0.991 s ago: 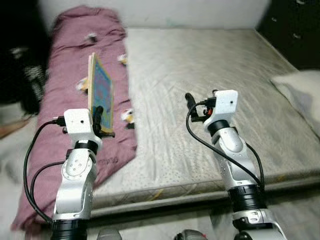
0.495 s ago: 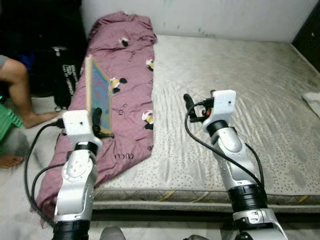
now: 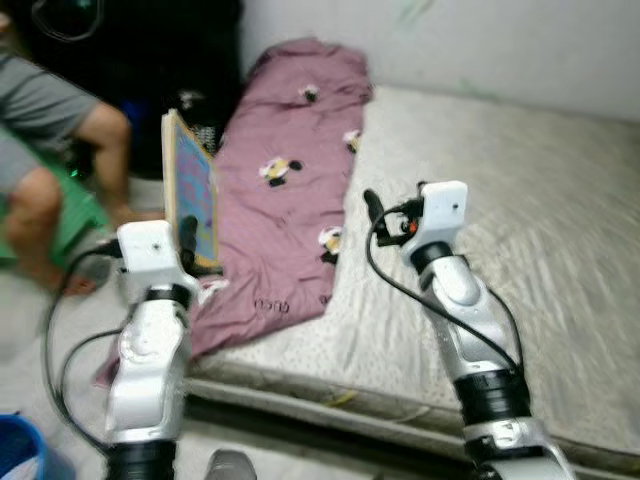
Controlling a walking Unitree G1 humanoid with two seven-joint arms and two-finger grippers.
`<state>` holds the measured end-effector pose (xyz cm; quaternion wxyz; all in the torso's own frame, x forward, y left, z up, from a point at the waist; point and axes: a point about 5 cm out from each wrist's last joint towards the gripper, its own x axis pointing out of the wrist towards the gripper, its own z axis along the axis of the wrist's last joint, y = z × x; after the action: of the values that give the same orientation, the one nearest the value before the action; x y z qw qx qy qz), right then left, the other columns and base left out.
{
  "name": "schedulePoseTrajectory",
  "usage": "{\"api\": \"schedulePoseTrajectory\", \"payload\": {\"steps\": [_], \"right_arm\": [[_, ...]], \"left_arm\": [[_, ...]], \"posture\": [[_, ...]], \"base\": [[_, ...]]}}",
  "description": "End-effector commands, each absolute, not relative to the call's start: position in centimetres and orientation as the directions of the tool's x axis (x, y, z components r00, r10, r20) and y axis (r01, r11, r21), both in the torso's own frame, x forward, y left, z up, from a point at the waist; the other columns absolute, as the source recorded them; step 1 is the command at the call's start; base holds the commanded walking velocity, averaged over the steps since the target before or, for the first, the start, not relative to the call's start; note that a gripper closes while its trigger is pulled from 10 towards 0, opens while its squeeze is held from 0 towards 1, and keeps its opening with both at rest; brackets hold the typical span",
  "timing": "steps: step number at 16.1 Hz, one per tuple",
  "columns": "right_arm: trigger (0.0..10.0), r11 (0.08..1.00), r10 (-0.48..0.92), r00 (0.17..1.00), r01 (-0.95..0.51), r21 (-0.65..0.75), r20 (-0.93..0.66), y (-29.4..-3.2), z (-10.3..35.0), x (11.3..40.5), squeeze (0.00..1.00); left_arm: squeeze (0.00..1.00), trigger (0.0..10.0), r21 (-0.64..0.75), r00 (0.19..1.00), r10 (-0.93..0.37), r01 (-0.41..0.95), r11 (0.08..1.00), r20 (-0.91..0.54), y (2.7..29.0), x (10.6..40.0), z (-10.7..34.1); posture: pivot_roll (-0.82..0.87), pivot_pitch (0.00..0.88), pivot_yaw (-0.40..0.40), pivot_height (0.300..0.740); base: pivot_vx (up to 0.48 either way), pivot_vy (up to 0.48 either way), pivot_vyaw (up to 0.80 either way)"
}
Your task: Clean up the room
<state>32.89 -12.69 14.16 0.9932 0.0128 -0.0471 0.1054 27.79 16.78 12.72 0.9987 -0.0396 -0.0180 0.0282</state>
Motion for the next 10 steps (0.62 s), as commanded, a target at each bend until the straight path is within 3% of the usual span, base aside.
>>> {"api": "schedulePoseTrajectory", "payload": {"steps": [1, 6, 10], "right_arm": [[10.0, 0.976, 0.213, 0.973, -0.216, 0.019, 0.093, -12.56, 14.14, 32.97, 0.0], [10.0, 0.978, 0.204, 0.976, -0.207, 0.036, 0.078, -12.65, 13.99, 33.05, 0.0], [10.0, 0.978, 0.202, 0.976, -0.206, 0.041, 0.08, -12.71, 14.03, 33.09, 0.0]], "left_arm": [[0.0, 10.0, -0.076, 0.995, 0.056, -0.05, 0.996, 0.084, 16.89, 27.98, 13.74], [0.0, 10.0, -0.08, 0.995, 0.054, -0.047, 0.996, 0.083, 16.8, 28.05, 13.72], [0.0, 10.0, -0.085, 0.995, 0.053, -0.046, 0.995, 0.084, 16.69, 28.07, 13.71]], "posture": [[-0.01, 0.0, -0.044, 0.74], [-0.01, 0.0, -0.043, 0.74], [-0.02, 0.0, -0.047, 0.74]], "base": [[0.0, -0.289, 0.0], [0.0, -0.291, 0.0], [0.0, -0.292, -0.68]]}}
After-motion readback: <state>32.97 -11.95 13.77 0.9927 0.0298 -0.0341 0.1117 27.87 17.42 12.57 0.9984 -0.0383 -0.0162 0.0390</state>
